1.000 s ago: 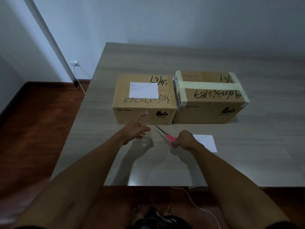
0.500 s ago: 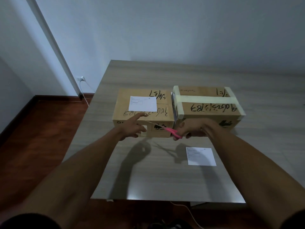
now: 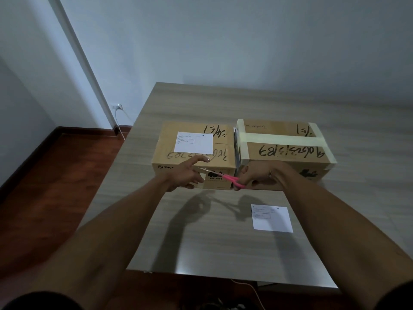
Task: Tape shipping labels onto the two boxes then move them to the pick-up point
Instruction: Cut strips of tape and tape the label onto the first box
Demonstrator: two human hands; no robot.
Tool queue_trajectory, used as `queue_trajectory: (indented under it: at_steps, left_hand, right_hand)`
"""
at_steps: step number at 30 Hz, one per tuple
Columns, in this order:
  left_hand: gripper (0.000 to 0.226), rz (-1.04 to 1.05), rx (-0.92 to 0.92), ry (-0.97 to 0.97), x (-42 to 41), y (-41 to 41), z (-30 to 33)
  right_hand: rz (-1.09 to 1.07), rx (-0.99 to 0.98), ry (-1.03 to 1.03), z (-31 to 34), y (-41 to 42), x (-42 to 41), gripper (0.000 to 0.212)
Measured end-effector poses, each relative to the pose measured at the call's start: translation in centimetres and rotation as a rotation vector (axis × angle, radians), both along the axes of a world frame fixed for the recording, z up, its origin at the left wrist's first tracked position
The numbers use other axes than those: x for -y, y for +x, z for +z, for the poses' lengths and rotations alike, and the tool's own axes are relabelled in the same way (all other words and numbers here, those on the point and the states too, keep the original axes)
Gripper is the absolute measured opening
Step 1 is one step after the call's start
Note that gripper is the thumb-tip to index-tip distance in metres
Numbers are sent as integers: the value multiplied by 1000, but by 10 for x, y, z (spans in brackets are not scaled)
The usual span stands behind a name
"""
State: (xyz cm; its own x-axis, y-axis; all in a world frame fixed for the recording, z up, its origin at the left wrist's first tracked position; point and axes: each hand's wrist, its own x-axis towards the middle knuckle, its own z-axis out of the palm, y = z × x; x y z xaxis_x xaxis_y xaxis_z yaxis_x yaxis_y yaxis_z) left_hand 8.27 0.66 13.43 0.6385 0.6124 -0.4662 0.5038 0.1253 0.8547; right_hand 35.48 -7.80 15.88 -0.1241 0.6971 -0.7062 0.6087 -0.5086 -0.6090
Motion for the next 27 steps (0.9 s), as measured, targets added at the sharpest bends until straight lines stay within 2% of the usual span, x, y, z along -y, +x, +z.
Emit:
queue_trajectory:
  at_steps: [2,3,6,7,9,11,15,18,21,23,27]
  left_hand:
    - [57,-10,0,2,1,3,0]
    - [57,-12,0,5,1,3,0]
    - [58,-22,13,6,2,5,0]
    - [60,-21,12,10,3,5,0]
    - [64,-11,6,20,4,4,-2]
    - [70,-4,7,33,5,1,-5]
    - [80,36,-6,82,10,-7,-17]
    - [86,78,-35,144,19,-15,-32]
    - [95,99,-91,225,30,-26,-48]
    - [99,83,-134,253,38,-32,-60]
    - [97,70,-201,295,53,-41,-84]
  right_hand:
    - [3,16,11,0,1,-2,9]
    - [11,25,14,-1,2,-3,16]
    - [49,87,44,0,4,-5,61]
    - [61,118,64,-1,5,-5,68]
    - [75,154,99,-3,4,-4,60]
    - [55,153,98,-5,1,-2,40]
    - [81,208,68,-16,-12,2,36]
    - [32,223,54,-38,-22,10,19]
    - [-30,304,40,-66,-33,18,31]
    - [24,418,18,-83,-41,24,43]
    - [-39,550,-3,-111,-62,43,47]
